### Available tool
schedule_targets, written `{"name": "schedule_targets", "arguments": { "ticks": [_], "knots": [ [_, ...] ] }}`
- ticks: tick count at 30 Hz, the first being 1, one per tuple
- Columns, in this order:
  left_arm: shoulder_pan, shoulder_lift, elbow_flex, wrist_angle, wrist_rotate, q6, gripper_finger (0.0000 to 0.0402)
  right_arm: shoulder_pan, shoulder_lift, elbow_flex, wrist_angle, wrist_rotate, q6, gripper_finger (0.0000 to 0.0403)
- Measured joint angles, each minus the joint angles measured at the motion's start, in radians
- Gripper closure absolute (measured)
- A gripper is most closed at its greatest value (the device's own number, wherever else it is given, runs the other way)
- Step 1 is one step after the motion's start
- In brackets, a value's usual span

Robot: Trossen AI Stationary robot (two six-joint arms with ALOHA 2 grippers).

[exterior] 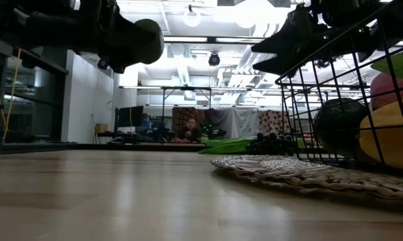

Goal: Build produce basket
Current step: Put the green lime into the wire basket

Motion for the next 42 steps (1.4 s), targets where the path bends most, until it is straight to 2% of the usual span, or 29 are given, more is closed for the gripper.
{"name": "schedule_targets", "arguments": {
  "ticks": [3,6,9,14,20,27,35,38,42],
  "knots": [
    [0.0,0.035,0.029,-0.007,0.0,-0.015,0.0126,0.001,0.06,0.002,0.123,-0.09,-0.002,0.0008],
    [-0.001,0.092,0.071,-0.004,0.0,-0.017,0.0126,0.001,0.149,0.043,0.185,-0.112,-0.002,0.0008],
    [-0.001,0.157,0.115,-0.038,-0.01,-0.024,0.0126,0.001,0.247,0.12,0.186,-0.122,-0.002,0.0008],
    [0.0,0.25,0.179,-0.115,-0.1,-0.038,0.0126,0.013,0.409,0.265,0.189,-0.219,-0.006,0.0008],
    [-0.001,0.273,0.201,-0.111,-0.084,-0.033,0.0126,0.052,0.534,0.39,0.15,-0.252,-0.046,0.0008],
    [-0.004,0.273,0.201,-0.103,0.003,-0.004,0.0126,0.082,0.604,0.488,0.105,-0.253,-0.055,0.0008],
    [-0.013,0.272,0.201,-0.094,-0.027,0.004,0.0126,0.108,0.619,0.531,0.017,-0.247,-0.1,0.0014],
    [-0.014,0.272,0.201,-0.09,-0.025,0.004,0.0126,0.113,0.619,0.533,0.02,-0.244,-0.1,0.0035],
    [-0.014,0.272,0.201,-0.082,-0.024,0.011,0.0126,0.112,0.619,0.533,0.015,-0.225,-0.099,0.0087]
  ]
}}
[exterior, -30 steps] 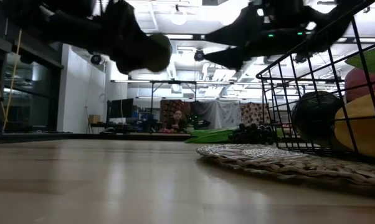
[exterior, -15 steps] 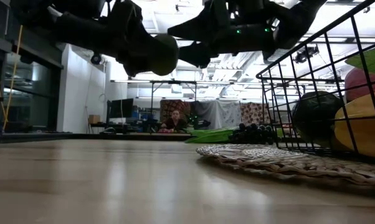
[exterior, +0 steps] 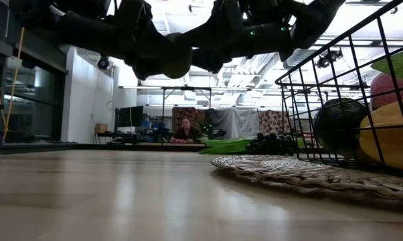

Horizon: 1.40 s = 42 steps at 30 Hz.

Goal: Build produce basket
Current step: Put the green lime into the wire basket

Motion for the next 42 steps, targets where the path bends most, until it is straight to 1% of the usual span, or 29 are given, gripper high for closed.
{"name": "schedule_targets", "arguments": {
  "ticks": [4,7,9,12,18,23,26,28,31,34,38,42],
  "knots": [
    [0.0,0.0,-0.001,-0.002,-0.002,0.003,0.0126,0.0,0.0,0.0,-0.006,0.011,0.002,0.0138],
    [0.001,0.0,-0.001,-0.002,-0.004,0.001,0.0126,0.0,0.0,0.0,-0.008,0.012,0.002,0.0158],
    [0.0,0.0,-0.001,-0.002,-0.004,0.002,0.0125,0.0,0.0,0.0,-0.008,0.012,0.001,0.0159],
    [-0.004,0.0,-0.001,-0.001,0.002,0.009,0.0115,0.0,0.0,0.0,-0.008,0.013,0.0,0.0149],
    [-0.019,0.0,-0.001,-0.015,0.001,0.031,0.0071,0.002,-0.003,0.0,-0.035,0.01,-0.001,0.0143],
    [-0.017,-0.042,0.0,-0.087,-0.002,0.037,0.0041,0.001,-0.015,-0.006,-0.07,0.012,-0.045,0.0143],
    [-0.015,-0.106,0.0,-0.161,-0.002,0.037,0.0036,0.0,-0.036,-0.027,-0.078,0.013,-0.086,0.0143],
    [-0.015,-0.168,-0.001,-0.232,-0.002,0.042,0.0036,-0.005,-0.057,-0.05,-0.078,0.015,-0.087,0.0143],
    [-0.015,-0.266,-0.028,-0.285,-0.007,0.045,0.0036,-0.017,-0.112,-0.105,-0.078,0.033,-0.087,0.0142],
    [-0.015,-0.367,-0.087,-0.284,-0.022,0.046,0.0035,-0.021,-0.197,-0.191,-0.044,0.088,-0.084,0.0142],
    [-0.014,-0.507,-0.179,-0.244,-0.026,0.063,0.0035,-0.019,-0.339,-0.329,0.081,0.129,-0.066,0.0142],
    [-0.004,-0.63,-0.231,-0.227,0.004,0.072,0.0035,-0.021,-0.48,-0.458,0.186,0.17,-0.033,0.0142]
  ]
}}
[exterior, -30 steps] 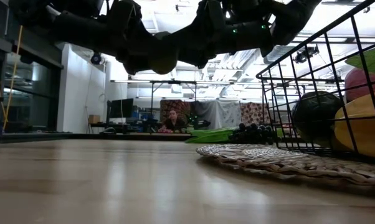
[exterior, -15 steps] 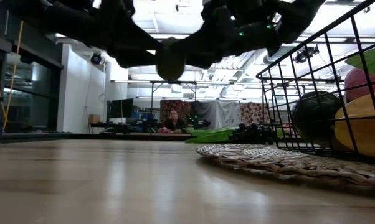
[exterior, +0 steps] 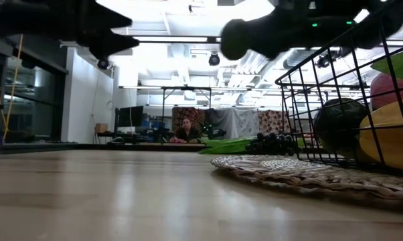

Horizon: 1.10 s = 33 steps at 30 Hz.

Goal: Build produce basket
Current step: Put the green lime into the wire basket

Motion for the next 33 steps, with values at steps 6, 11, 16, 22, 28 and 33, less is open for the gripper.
{"name": "schedule_targets", "arguments": {
  "ticks": [6,11,16,22,28,33],
  "knots": [
    [0.001,-0.09,-0.022,-0.002,0.04,0.007,0.0035,0.001,-0.131,-0.074,0.018,0.0,0.017,0.0142],
    [0.002,-0.095,-0.022,0.004,0.038,-0.001,0.0035,0.001,-0.145,-0.079,-0.011,0.0,0.018,0.0142],
    [0.001,-0.095,-0.022,0.004,0.038,-0.002,0.0035,0.001,-0.144,-0.079,-0.022,0.0,0.018,0.0142],
    [0.002,-0.092,-0.022,0.004,0.038,-0.002,0.0035,0.001,-0.144,-0.079,-0.022,0.0,0.031,0.0142],
    [0.001,-0.092,-0.022,0.004,0.02,-0.001,0.0035,0.002,-0.168,-0.064,-0.116,-0.239,0.223,0.0142],
    [0.001,-0.092,-0.022,0.004,0.018,-0.001,0.0035,0.025,-0.228,-0.023,-0.35,-0.351,0.266,0.0142]
  ]
}}
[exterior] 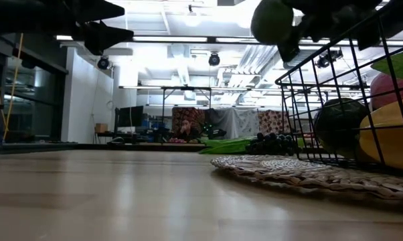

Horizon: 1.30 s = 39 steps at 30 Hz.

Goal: Build produce basket
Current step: Put the green lime into the wire basket

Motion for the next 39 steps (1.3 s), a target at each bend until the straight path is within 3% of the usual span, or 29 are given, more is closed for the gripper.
{"name": "schedule_targets", "arguments": {
  "ticks": [6,14,20,30,39],
  "knots": [
    [0.0,0.0,0.0,-0.006,0.0,0.0,0.0035,0.07,-0.071,0.008,-0.236,0.101,0.029,0.0142],
    [0.0,0.0,0.0,-0.009,-0.025,0.0,0.0035,0.193,-0.202,0.008,-0.407,0.348,0.059,0.0142],
    [0.0,0.0,0.0,-0.009,-0.026,0.0,0.0035,0.298,-0.284,0.008,-0.535,0.545,0.17,0.0142],
    [0.0,0.0,0.0,-0.009,-0.049,-0.001,0.0035,0.468,-0.305,0.008,-0.567,0.511,0.362,0.0142],
    [0.0,0.004,0.0,-0.013,-0.048,-0.018,0.0035,0.527,-0.308,0.008,-0.58,0.508,0.312,0.0133]
  ]
}}
